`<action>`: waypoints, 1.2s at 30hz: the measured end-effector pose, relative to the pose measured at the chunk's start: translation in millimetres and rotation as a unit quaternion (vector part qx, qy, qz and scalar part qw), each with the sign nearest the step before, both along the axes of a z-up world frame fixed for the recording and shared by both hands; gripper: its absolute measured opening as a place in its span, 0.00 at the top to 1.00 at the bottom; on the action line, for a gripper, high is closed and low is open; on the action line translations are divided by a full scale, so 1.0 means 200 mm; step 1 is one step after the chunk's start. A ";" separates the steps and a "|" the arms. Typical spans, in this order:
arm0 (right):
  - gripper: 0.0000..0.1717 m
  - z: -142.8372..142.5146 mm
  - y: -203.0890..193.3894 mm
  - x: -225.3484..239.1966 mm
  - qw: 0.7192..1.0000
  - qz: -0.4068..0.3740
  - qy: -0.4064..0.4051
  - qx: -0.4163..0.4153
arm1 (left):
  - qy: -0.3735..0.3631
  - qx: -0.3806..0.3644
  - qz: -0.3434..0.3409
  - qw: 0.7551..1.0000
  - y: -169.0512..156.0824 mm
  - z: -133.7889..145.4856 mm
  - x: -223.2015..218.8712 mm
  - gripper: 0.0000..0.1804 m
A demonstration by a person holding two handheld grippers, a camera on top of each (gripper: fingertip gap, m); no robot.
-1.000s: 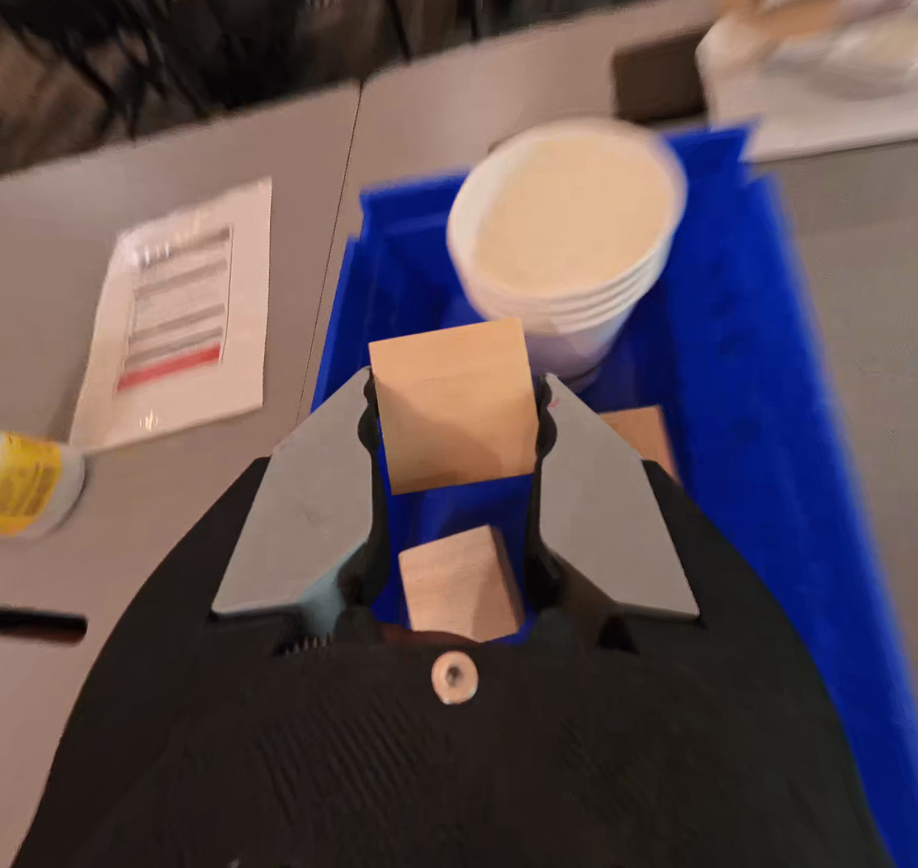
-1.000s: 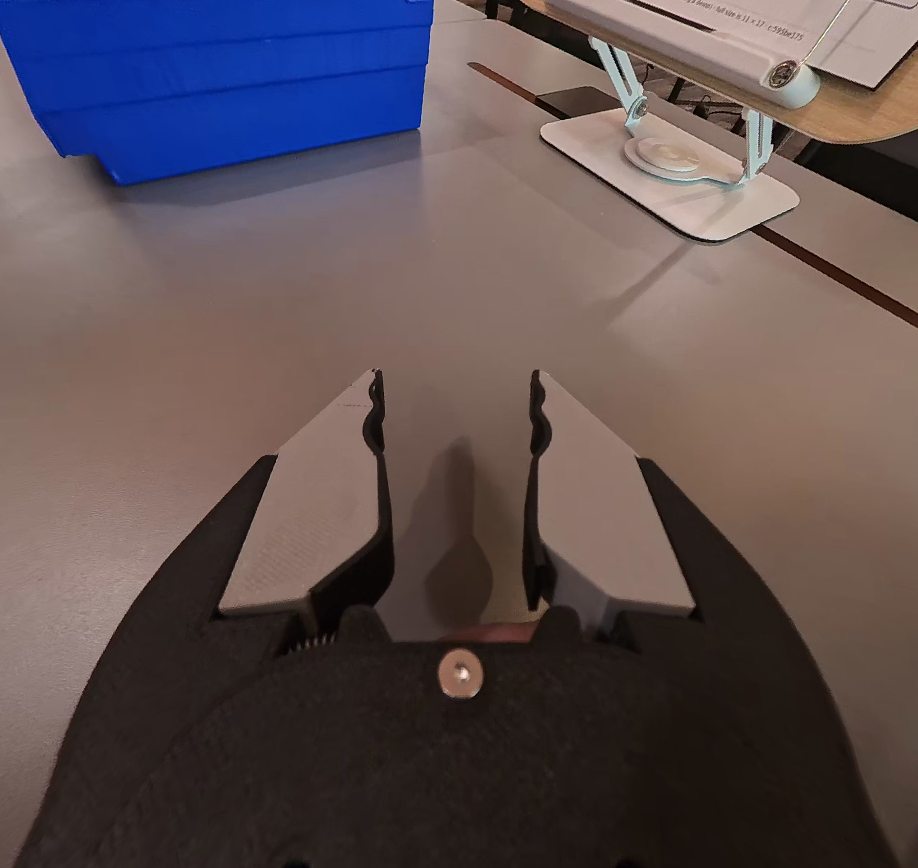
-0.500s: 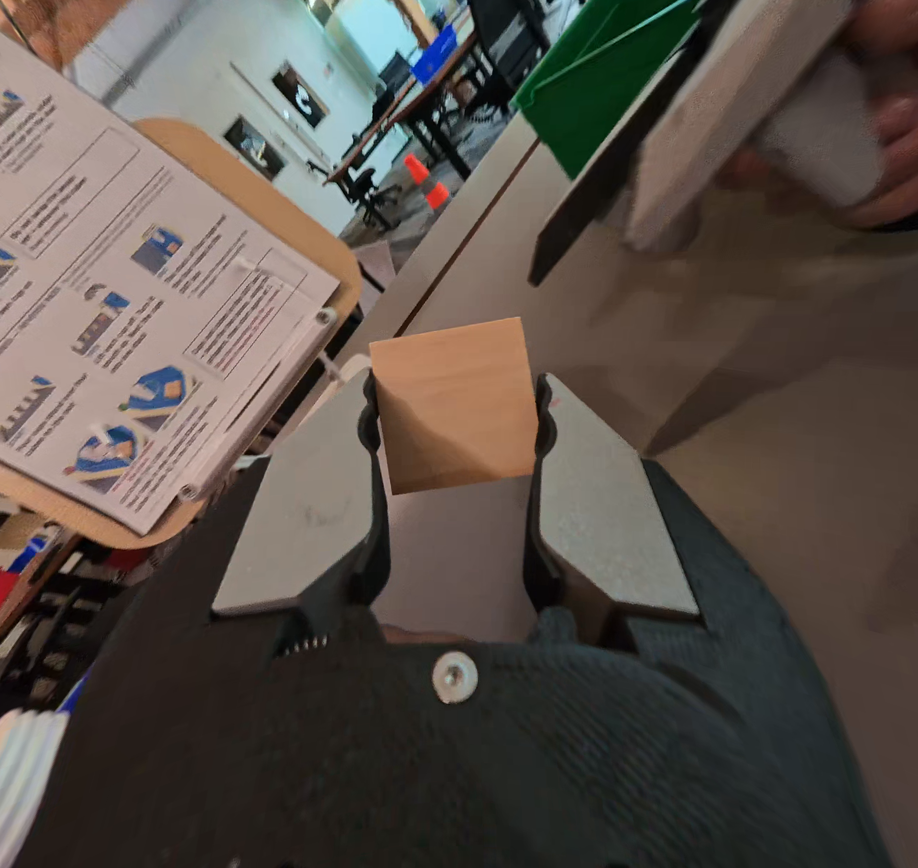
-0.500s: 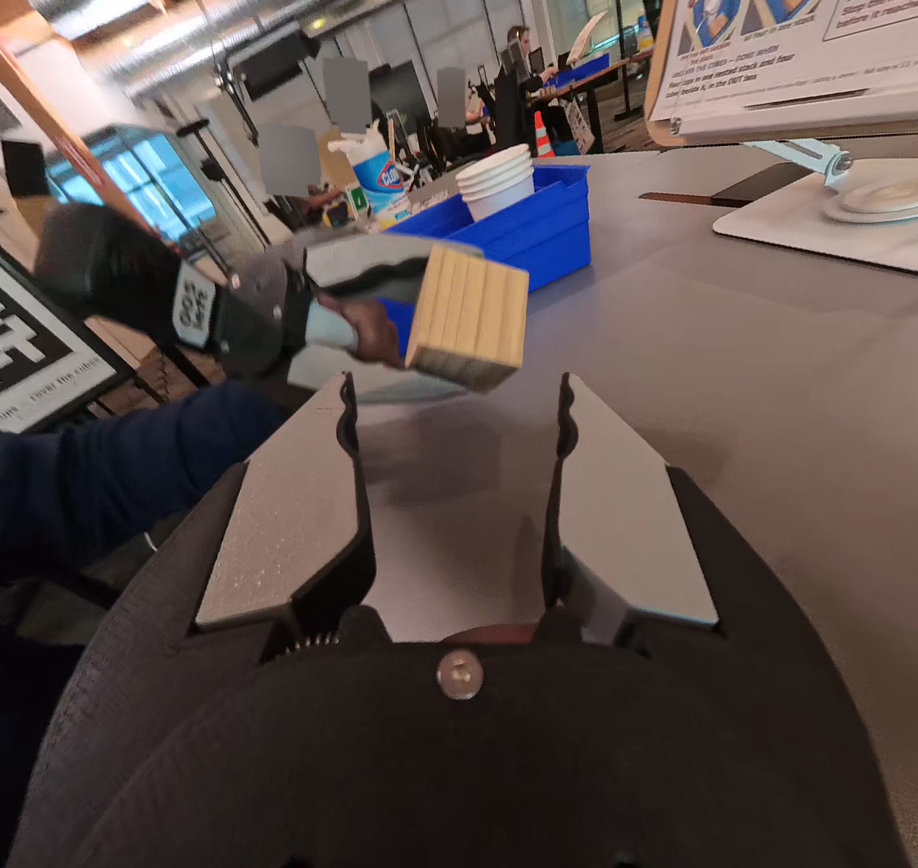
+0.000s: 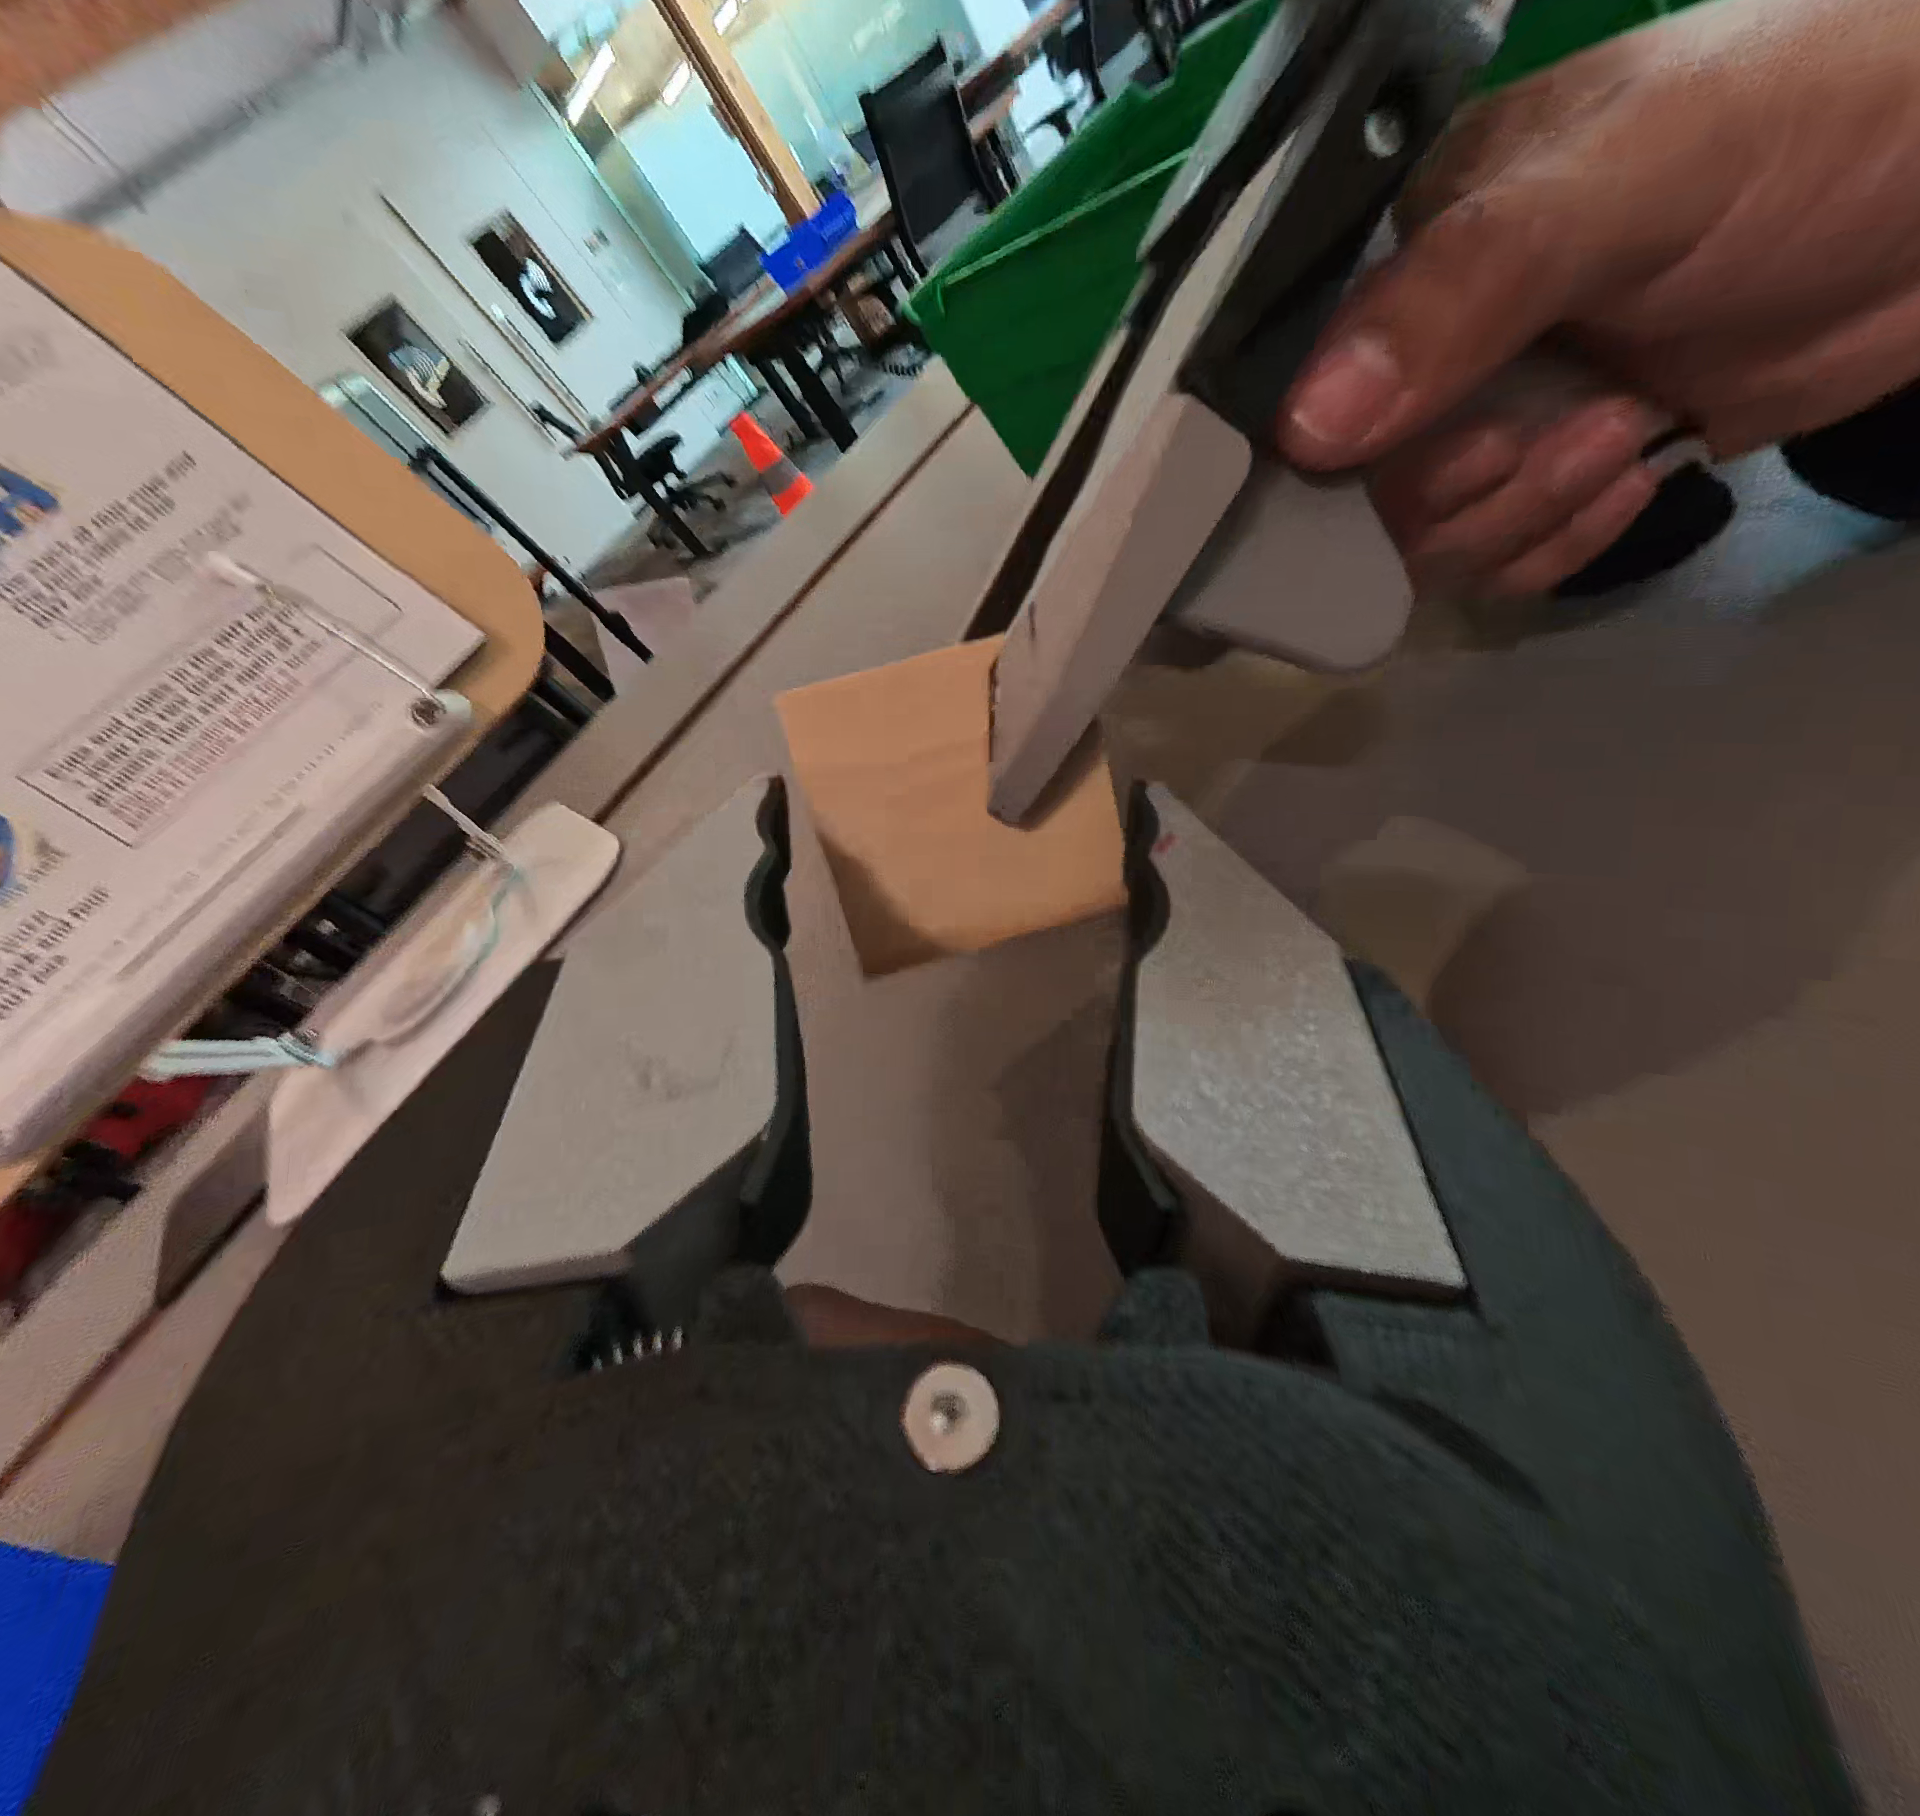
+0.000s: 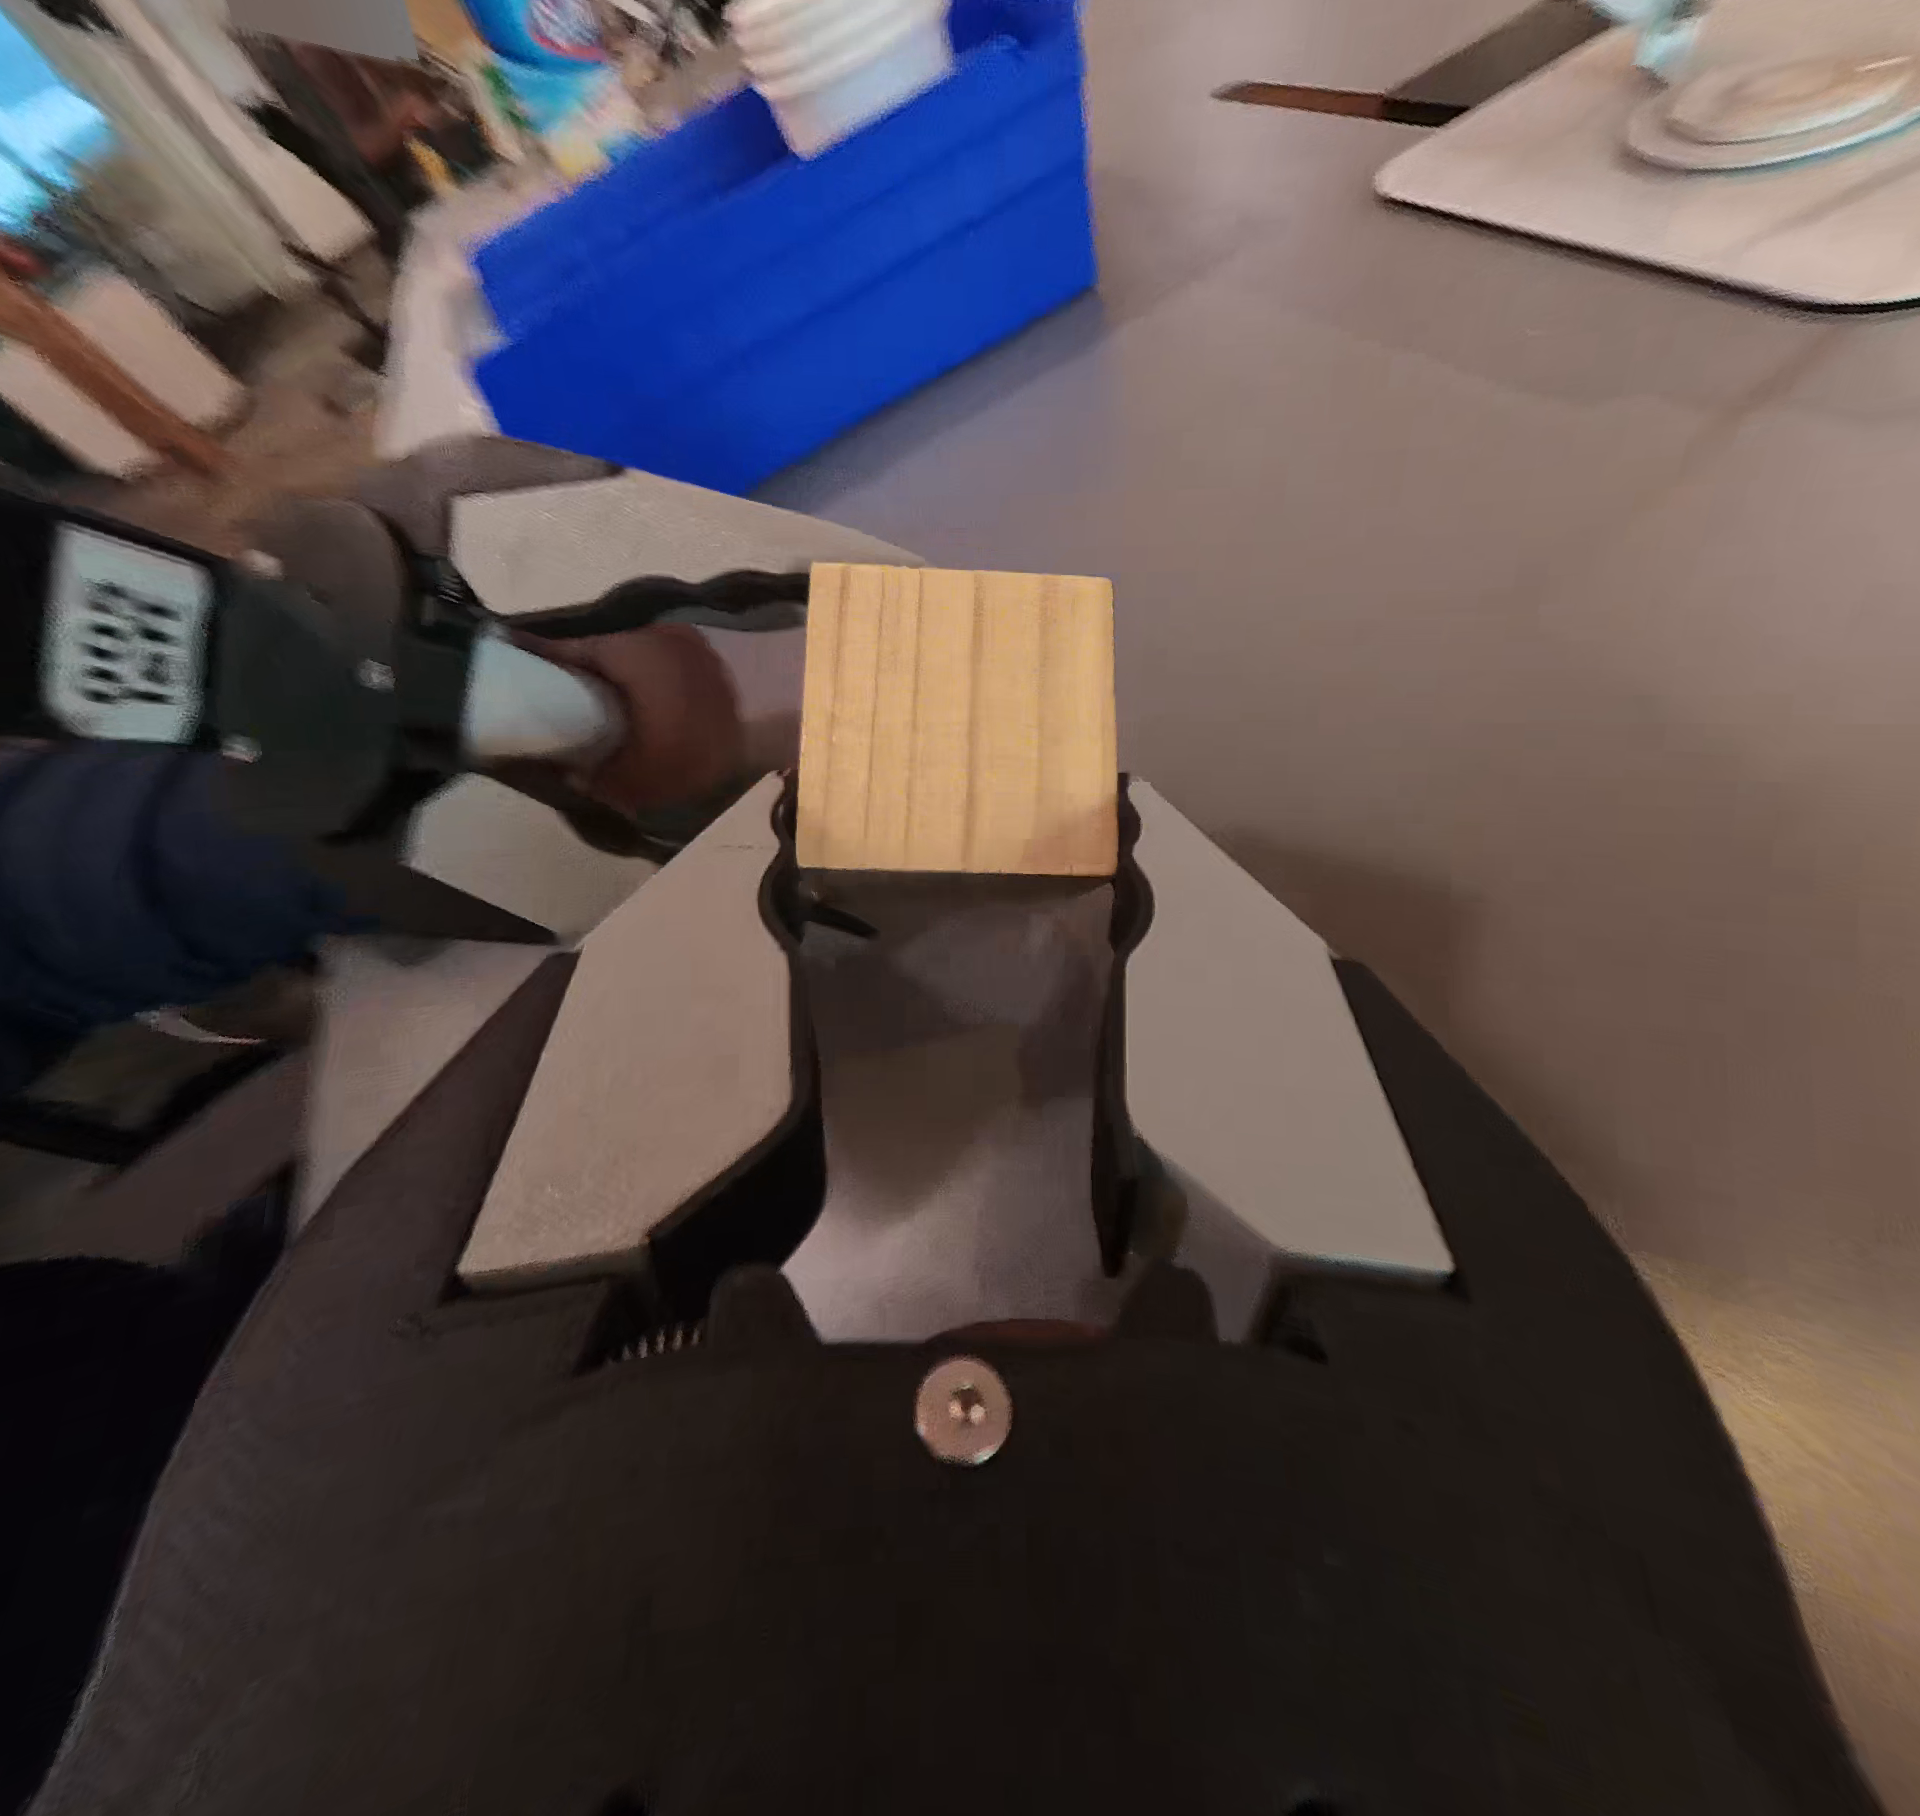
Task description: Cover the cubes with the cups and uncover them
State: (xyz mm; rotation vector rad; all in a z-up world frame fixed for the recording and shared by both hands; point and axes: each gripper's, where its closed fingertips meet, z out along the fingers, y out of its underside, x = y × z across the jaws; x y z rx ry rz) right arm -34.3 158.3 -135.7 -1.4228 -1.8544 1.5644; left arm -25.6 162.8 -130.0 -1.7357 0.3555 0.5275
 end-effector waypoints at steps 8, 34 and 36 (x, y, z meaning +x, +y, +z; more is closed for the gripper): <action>0.67 -0.12 0.41 0.02 0.963 -0.153 -0.056 0.212 | -0.010 -0.010 0.103 0.995 -0.09 0.01 -0.29 0.80; 0.68 -0.11 0.43 0.45 0.898 -0.310 -0.061 0.305 | -0.033 -0.037 0.169 0.984 -0.14 -0.05 -0.42 0.83; 0.69 -0.02 0.41 0.47 0.900 -0.308 -0.037 0.307 | -0.046 -0.030 0.175 0.983 -0.15 -0.05 -0.44 0.83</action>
